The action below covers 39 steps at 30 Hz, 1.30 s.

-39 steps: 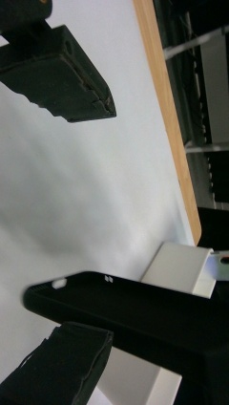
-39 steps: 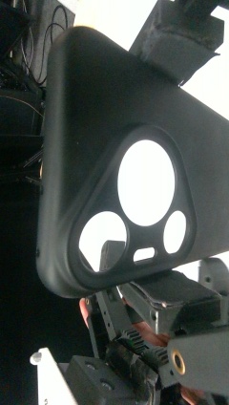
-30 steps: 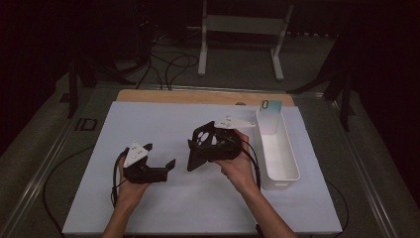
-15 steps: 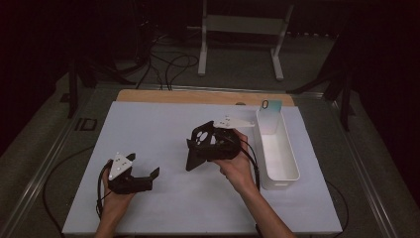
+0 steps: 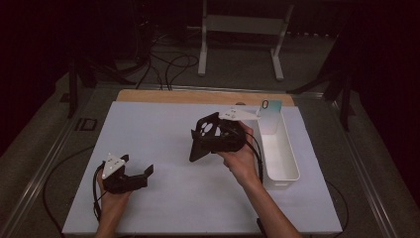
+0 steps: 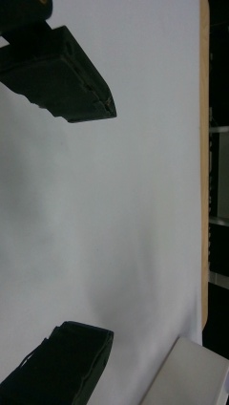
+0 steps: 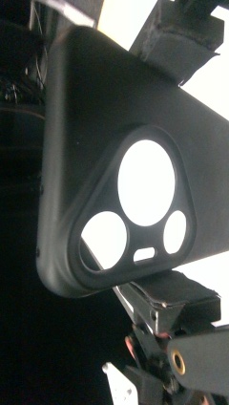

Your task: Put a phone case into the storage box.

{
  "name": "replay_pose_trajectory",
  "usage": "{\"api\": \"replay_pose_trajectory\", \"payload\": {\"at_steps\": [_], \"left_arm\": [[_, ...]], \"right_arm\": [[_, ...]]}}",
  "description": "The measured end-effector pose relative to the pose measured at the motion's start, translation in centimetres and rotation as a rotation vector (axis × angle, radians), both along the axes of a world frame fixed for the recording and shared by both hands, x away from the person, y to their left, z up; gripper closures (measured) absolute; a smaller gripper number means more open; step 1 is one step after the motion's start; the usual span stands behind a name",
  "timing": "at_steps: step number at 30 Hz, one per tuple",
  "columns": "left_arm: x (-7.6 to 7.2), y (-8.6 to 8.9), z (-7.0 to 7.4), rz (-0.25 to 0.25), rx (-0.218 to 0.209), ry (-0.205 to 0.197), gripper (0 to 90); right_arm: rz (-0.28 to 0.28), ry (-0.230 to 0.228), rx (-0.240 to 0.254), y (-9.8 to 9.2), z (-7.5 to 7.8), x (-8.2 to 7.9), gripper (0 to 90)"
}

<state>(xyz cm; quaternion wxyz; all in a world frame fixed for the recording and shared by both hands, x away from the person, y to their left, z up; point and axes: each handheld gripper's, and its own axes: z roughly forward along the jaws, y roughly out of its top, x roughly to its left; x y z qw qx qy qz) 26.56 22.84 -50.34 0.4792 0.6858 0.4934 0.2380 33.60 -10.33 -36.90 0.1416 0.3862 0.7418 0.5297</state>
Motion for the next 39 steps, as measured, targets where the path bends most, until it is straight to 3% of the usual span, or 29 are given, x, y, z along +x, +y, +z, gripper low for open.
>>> {"api": "replay_pose_trajectory", "payload": {"at_steps": [12,13,36,39], "left_arm": [[0.1,-0.2,-0.2,-0.003,0.008,0.01,0.8],[0.1,-0.1,-0.1,-0.001,0.009,0.008,0.8],[0.2,-0.1,-0.1,0.01,-0.012,0.012,1.0],[0.3,-0.1,-0.1,0.009,-0.017,0.015,1.0]], "right_arm": [[-0.148,0.002,-0.012,-4.3,0.9,3.3,13.0],[-0.178,0.0,-0.015,-5.4,1.1,3.8,13.0],[-0.46,-0.04,-0.088,-14.0,2.8,7.1,12.9],[-0.491,-0.034,-0.127,-14.7,2.5,7.6,12.9]]}}
